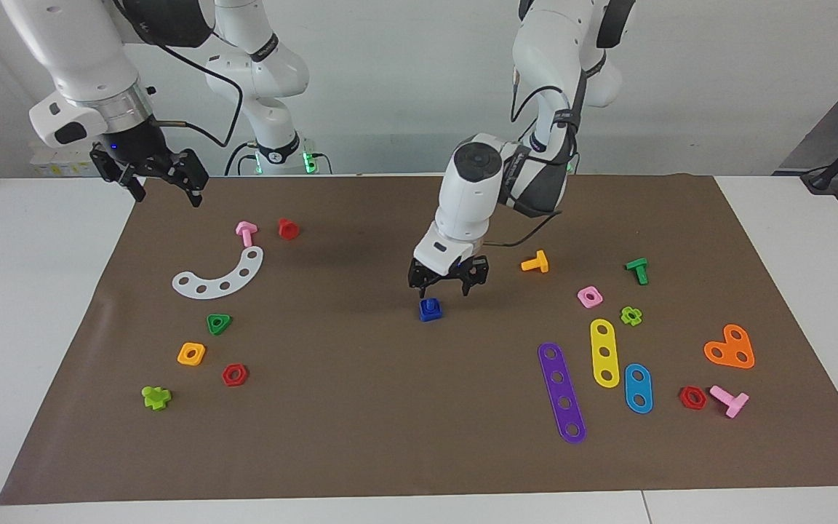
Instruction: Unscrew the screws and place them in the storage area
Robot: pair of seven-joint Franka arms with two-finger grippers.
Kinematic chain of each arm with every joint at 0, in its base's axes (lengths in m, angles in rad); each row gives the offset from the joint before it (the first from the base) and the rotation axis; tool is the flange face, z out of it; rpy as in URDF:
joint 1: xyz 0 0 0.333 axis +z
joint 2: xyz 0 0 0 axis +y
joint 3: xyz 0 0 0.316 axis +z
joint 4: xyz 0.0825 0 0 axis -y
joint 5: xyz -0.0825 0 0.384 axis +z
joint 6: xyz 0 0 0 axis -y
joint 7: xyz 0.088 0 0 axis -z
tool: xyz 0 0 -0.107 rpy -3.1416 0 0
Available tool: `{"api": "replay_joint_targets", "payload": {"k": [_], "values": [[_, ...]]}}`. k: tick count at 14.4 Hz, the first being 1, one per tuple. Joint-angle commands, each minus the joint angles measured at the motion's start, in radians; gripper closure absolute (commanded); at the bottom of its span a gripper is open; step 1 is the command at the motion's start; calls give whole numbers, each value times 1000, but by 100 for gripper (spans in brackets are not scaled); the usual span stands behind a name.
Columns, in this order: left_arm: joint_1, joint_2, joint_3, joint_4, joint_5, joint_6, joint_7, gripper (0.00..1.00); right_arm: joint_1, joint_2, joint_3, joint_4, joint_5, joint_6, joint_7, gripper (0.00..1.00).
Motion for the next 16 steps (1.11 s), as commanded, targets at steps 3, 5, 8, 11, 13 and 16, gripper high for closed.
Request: {"api": "replay_joint_targets", "payload": {"k": [3, 5, 8, 11, 13, 16], "values": [[-31, 46, 18, -14, 54, 81, -10, 8, -6, -4, 6, -6, 3, -10, 13, 0], [-41, 44, 17, -51, 56, 107, -8, 9, -6, -4, 6, -6, 3, -10, 13, 0], [-61, 49, 18, -72, 56, 107, -8, 10, -6, -4, 6, -6, 3, -10, 13, 0], [-61, 52, 18, -72, 56, 101, -7, 13, -6, -4, 6, -6, 3, -10, 13, 0], [-58, 52, 18, -87, 56, 116, -5, 16, -6, -4, 6, -6, 3, -10, 13, 0], [-57, 54, 18, -95, 56, 142, -4, 20, -6, -4, 6, -6, 3, -10, 13, 0]]}}
